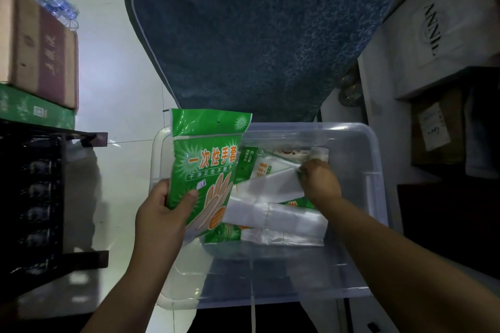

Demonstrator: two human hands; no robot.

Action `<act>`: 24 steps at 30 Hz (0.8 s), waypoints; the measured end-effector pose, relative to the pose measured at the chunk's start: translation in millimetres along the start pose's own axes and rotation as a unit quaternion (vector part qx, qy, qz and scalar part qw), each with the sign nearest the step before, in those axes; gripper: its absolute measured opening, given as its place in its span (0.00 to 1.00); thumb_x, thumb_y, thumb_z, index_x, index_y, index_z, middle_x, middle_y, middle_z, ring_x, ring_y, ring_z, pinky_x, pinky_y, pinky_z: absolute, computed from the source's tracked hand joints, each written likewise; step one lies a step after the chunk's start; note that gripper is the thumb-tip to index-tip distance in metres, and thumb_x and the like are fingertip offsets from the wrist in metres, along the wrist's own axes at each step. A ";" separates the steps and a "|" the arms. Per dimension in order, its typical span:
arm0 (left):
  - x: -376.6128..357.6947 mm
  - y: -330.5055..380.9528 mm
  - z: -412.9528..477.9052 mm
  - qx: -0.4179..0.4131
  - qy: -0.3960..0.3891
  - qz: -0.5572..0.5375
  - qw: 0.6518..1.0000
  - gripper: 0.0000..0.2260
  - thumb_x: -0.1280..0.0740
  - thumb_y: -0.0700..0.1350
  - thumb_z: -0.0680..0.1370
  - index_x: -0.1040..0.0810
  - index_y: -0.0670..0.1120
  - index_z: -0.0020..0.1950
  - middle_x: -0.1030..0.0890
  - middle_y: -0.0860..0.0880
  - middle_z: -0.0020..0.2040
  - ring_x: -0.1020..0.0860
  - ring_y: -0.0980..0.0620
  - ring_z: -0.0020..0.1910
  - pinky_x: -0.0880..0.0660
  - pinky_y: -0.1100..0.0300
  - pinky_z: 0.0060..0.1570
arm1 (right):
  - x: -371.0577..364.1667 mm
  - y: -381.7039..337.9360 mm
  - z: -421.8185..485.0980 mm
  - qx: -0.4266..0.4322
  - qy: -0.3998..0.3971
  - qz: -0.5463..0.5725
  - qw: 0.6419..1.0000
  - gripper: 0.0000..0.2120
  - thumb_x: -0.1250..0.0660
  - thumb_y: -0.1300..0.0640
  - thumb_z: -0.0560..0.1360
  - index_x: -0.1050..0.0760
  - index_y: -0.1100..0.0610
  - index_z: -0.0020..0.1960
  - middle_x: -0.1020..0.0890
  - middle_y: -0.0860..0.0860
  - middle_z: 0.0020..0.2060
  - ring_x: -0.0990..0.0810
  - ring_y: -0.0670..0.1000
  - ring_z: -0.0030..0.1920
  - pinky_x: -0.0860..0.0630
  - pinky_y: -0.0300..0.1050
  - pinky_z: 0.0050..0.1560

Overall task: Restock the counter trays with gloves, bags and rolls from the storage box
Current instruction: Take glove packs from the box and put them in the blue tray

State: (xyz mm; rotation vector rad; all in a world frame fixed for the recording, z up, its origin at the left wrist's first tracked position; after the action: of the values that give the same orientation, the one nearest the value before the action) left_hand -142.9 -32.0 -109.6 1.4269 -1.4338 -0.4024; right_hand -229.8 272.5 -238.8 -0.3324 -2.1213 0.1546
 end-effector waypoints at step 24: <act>-7.7 55.7 -51.0 0.024 -0.024 -0.052 0.998 0.03 0.33 0.43 0.75 0.23 0.51 0.44 0.17 0.51 0.42 0.18 0.49 0.42 0.23 0.52 0.43 | 145.8 -20.8 -155.0 -0.061 0.223 0.291 0.928 0.11 0.33 0.55 0.74 0.30 0.46 0.34 0.24 0.42 0.32 0.23 0.40 0.32 0.31 0.35 0.27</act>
State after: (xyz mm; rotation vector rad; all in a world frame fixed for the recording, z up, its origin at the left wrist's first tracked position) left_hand -133.2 9.0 -46.5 1.5451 -1.4184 -0.4735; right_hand -178.0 292.7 -32.4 -0.9739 -1.5339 0.2631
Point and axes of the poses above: each hand's wrist, its own z-axis towards the middle knuckle, its own x-axis out of the back of the hand, y = z × x, the point moved 7 cm from there along z, towards the middle knuckle
